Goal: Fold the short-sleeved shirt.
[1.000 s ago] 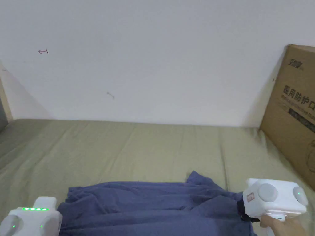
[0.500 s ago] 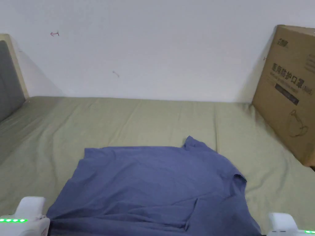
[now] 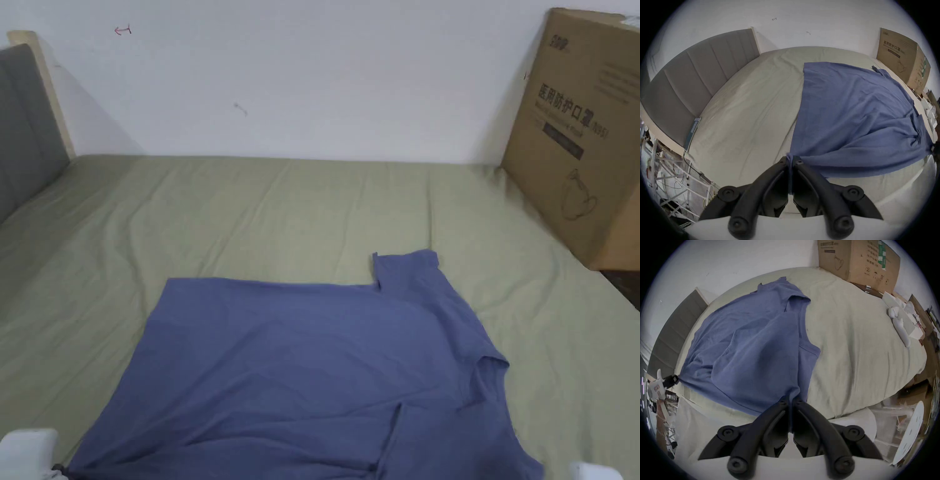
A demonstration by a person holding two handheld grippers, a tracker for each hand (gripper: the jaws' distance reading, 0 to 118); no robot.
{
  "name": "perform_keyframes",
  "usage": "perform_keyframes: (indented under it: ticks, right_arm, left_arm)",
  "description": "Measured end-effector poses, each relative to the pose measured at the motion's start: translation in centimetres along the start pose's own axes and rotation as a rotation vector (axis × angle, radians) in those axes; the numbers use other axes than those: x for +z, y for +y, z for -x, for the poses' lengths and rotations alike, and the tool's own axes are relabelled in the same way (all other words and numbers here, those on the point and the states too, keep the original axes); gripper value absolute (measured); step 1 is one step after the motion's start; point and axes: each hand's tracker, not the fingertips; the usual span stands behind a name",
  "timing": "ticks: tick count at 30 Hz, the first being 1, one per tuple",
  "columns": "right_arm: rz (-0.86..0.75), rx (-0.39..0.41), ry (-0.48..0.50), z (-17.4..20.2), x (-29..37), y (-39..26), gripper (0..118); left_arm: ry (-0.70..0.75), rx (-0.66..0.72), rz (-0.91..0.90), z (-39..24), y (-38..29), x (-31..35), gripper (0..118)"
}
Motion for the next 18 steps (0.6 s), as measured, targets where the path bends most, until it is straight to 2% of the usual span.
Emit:
perform_keyframes:
  ticks: [2,3,5,6,7,9,14,15,16,17,18]
  right_arm:
    - [-0.016,0.013,-0.011,0.3,0.1,0.3,1]
    - [-0.022,0.023,-0.016,0.4,0.1,0.4,3]
    - [-0.015,0.034,-0.019,0.4,0.1,0.6,27]
    - [-0.012,0.041,-0.041,0.5,0.2,0.6,35]
    - [-0.01,0.058,-0.087,0.6,0.4,0.6,35]
    - [-0.013,0.073,-0.096,0.2,1.0,0.8,35]
    - [-0.067,0.058,-0.069,0.1,2.9,1.6,35]
    - [-0.084,0.057,-0.052,0.3,3.2,1.8,35]
    - [-0.097,0.062,-0.037,0.4,3.3,1.9,28]
    - [-0.107,0.069,-0.022,0.6,3.3,2.0,7]
    - [-0.112,0.068,-0.019,1.0,3.1,2.0,0]
  left_arm:
    - [0.024,-0.021,-0.013,-0.5,-0.1,0.1,6]
    - [0.023,-0.027,-0.017,-0.7,0.0,-0.1,14]
    - [0.027,-0.021,-0.01,-0.4,0.2,0.0,64]
    - [0.022,-0.01,0.001,-0.1,0.2,0.1,82]
    - [0.004,0.012,0.008,0.1,0.3,0.5,89]
    - [-0.028,0.046,0.006,0.8,0.3,1.4,93]
    - [-0.135,0.122,0.006,2.4,0.6,4.0,91]
    - [-0.144,0.139,0.002,2.7,0.5,4.6,84]
    - [-0.156,0.164,-0.017,2.9,0.3,5.1,59]
    - [-0.164,0.173,-0.029,3.1,0.0,5.3,30]
    - [-0.171,0.182,-0.026,3.2,-0.3,5.1,0]
